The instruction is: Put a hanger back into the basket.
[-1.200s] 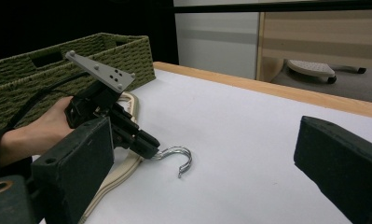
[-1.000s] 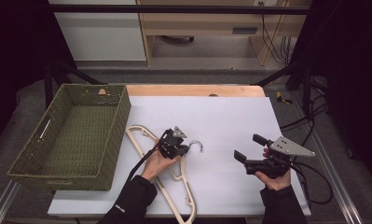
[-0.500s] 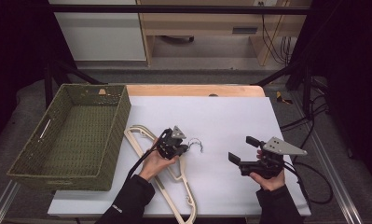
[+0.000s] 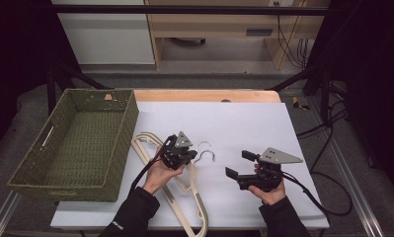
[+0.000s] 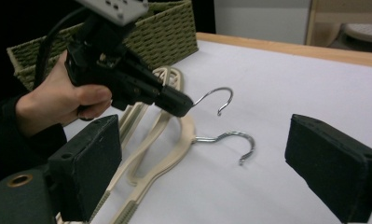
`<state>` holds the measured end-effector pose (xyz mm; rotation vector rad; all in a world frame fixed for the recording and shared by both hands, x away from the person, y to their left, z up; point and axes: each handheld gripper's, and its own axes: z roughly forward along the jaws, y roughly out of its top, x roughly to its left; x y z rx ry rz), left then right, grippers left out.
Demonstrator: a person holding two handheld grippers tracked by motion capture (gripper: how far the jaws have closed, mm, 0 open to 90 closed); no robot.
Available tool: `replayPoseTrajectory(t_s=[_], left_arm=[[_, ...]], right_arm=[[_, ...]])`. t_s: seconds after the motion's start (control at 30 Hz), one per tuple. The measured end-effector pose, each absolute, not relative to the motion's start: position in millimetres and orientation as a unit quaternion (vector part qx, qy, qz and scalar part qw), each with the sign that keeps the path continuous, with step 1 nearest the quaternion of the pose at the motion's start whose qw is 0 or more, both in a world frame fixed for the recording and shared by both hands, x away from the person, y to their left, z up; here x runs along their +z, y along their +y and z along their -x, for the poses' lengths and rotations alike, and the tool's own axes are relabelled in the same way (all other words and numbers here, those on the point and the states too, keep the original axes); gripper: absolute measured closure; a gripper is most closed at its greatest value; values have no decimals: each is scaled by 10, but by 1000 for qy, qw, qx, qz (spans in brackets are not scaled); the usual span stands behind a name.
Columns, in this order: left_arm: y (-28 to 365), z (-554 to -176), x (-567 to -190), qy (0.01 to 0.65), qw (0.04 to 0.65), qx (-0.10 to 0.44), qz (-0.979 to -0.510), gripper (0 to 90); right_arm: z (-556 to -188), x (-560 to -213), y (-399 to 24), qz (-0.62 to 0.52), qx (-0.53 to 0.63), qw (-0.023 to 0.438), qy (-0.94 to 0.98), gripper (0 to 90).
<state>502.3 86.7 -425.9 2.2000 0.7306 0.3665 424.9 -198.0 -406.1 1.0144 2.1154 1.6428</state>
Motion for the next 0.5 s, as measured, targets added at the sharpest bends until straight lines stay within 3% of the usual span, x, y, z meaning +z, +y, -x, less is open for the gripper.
replayPoseTrajectory(t_s=[0.5], left_arm=[[1031,-4816,-4110,281,406,164,-854,887]], right_arm=[[-4255,-4202,-1368,-344,536,88,766,196]])
